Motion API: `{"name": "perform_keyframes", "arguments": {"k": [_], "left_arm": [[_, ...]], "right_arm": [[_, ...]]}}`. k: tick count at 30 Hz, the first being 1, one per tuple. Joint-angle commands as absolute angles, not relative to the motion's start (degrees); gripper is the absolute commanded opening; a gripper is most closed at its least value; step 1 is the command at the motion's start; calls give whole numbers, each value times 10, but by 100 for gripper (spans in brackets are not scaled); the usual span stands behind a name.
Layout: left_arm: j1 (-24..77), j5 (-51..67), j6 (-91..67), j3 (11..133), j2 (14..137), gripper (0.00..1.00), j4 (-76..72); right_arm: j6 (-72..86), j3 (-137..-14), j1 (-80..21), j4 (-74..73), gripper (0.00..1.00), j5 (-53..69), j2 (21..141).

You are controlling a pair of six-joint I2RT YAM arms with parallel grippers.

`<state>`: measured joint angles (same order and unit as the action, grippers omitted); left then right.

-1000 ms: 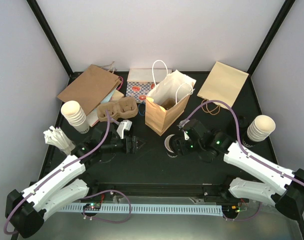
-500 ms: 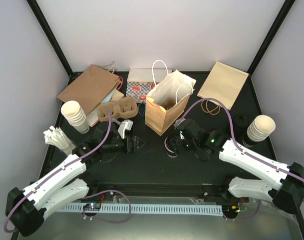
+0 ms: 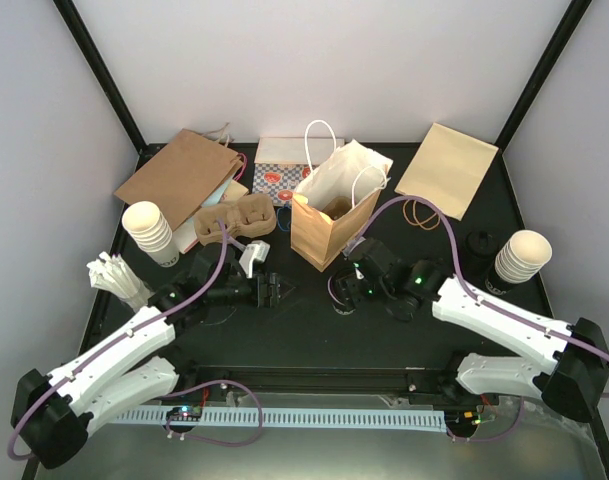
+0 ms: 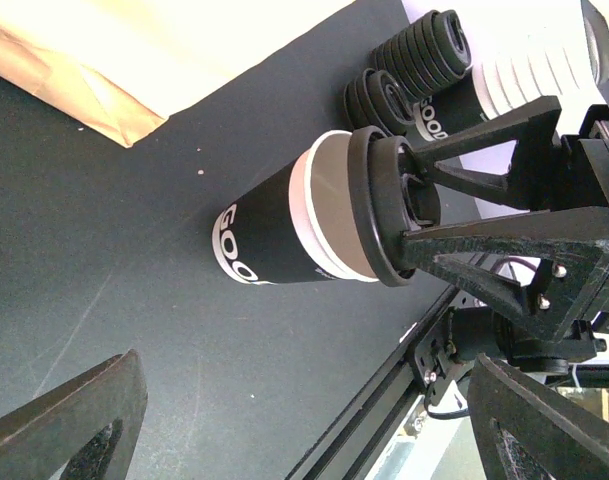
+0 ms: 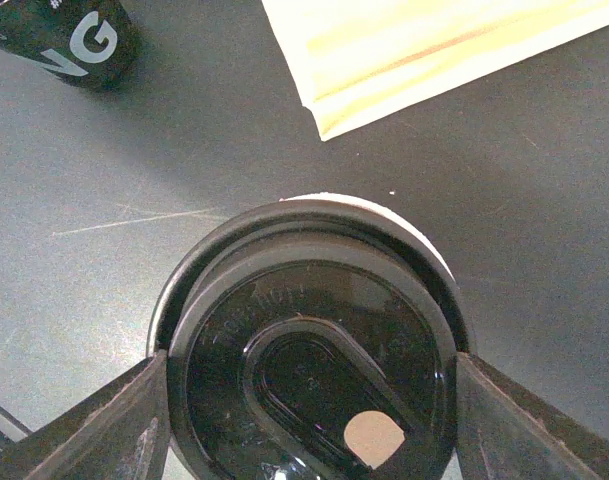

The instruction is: Pack the takeout coffee

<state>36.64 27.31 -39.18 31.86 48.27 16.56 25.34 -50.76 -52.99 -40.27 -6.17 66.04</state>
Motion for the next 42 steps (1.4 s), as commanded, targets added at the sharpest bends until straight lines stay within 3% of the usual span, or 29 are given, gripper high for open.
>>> {"name": "perform_keyframes", "arguments": {"k": [1,22,31,42], "left_arm": [[372,277,-396,323,487,90,147],[377,278,-396,320,501,90,144],[377,282,-394,320,503,90,144],[380,290,-400,322,529,90,121]], "right_arm": [[245,-515,-539,-395,61,-68,679],[258,-498,-561,-410,61,-54,745],[241,-503,-576,-423,61,13,727],[234,-506,-583,-435,60,4,733]]}}
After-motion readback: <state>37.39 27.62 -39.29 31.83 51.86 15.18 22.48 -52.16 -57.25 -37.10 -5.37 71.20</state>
